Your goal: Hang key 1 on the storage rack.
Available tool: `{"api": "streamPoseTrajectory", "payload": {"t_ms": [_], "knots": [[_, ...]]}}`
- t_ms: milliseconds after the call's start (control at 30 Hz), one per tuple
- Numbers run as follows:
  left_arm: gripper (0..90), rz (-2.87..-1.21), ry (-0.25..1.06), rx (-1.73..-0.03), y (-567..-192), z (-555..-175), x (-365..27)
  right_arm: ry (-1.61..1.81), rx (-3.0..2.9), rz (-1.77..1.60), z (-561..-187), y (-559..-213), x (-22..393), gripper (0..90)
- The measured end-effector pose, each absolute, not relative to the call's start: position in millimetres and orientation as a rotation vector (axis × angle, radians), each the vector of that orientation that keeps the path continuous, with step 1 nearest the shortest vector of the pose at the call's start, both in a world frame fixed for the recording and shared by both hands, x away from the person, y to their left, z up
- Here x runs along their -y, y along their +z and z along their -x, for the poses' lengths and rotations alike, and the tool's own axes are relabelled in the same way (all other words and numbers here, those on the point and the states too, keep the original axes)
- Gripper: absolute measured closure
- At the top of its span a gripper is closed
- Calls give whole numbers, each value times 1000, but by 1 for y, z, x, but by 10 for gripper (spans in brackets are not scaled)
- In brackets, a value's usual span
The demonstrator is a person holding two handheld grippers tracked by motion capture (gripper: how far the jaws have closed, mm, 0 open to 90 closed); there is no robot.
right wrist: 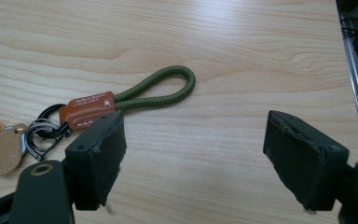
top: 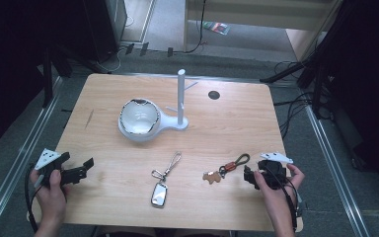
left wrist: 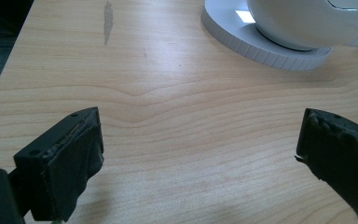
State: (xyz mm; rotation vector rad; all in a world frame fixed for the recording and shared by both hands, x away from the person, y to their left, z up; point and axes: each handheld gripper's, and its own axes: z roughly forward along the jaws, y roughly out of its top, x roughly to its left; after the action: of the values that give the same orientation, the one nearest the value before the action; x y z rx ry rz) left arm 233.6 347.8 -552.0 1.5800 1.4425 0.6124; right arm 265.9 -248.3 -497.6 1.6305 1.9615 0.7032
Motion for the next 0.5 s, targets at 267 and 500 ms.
{"api": "streamPoseTrajectory", "payload": {"t_ms": [267,500], "knots": [[11,-1578,610,-1445,-552,-234,-348,642,-2093,-1677,-280,-493,236,219],[11,-1576,611,-1445,-552,-234,-348,583,-2120,-1757,-294,-491,230,214]]}}
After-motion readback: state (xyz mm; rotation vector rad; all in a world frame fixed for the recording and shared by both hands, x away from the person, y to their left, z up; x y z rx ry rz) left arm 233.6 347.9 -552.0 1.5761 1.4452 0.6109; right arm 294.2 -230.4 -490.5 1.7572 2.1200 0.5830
